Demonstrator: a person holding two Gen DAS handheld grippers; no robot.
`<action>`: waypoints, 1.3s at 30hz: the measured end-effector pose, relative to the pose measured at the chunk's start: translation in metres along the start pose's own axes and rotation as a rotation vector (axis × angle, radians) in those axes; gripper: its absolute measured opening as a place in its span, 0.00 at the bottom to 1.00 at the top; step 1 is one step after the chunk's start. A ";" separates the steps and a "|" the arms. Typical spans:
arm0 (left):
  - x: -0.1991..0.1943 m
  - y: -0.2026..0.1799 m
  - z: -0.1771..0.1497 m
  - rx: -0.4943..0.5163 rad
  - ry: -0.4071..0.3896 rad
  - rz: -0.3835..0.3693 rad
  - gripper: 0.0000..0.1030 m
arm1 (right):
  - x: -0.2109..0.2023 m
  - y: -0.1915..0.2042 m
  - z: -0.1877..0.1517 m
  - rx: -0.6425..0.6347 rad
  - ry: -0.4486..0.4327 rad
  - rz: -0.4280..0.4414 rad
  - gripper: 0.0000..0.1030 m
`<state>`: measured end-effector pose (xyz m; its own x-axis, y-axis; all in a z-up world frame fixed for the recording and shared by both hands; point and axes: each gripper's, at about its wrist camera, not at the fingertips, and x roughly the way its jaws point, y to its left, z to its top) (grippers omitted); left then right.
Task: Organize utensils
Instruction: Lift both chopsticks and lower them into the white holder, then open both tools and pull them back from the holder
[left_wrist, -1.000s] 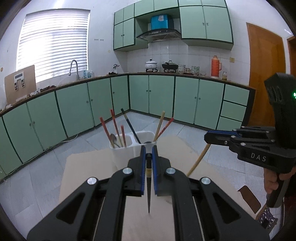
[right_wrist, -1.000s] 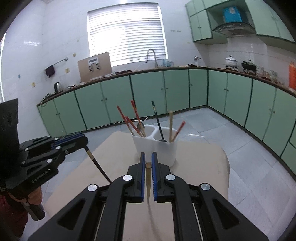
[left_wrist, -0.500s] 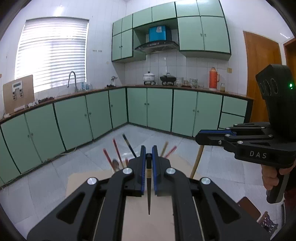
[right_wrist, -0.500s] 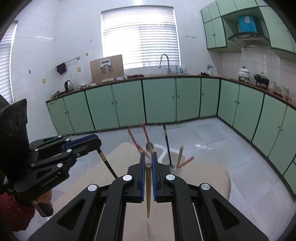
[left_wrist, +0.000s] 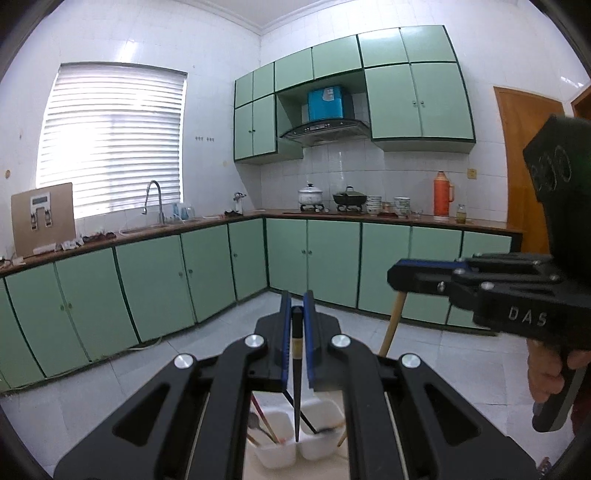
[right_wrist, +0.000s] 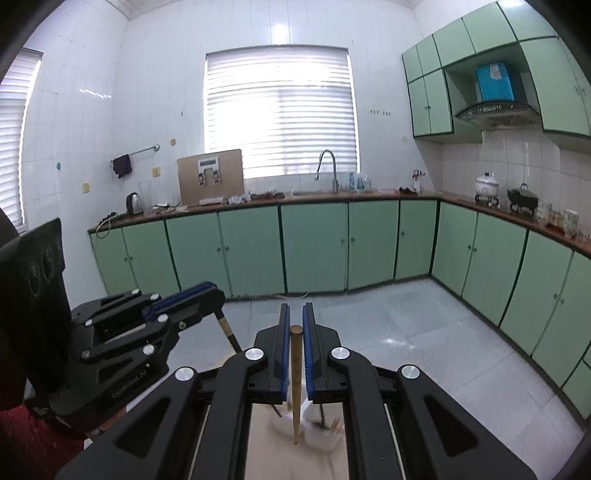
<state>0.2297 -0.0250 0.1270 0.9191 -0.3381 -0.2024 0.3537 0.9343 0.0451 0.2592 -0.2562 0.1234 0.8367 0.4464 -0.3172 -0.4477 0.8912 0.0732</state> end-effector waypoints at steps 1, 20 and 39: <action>0.007 0.001 0.002 0.002 0.000 0.007 0.05 | 0.005 -0.002 0.003 0.002 -0.003 -0.004 0.07; 0.119 0.038 -0.063 -0.034 0.209 0.039 0.06 | 0.119 -0.058 -0.061 0.082 0.181 -0.073 0.07; 0.095 0.056 -0.082 -0.075 0.228 0.057 0.38 | 0.108 -0.065 -0.085 0.140 0.214 -0.069 0.22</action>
<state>0.3226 0.0042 0.0299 0.8711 -0.2584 -0.4176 0.2805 0.9598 -0.0087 0.3523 -0.2731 0.0037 0.7712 0.3705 -0.5176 -0.3319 0.9279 0.1697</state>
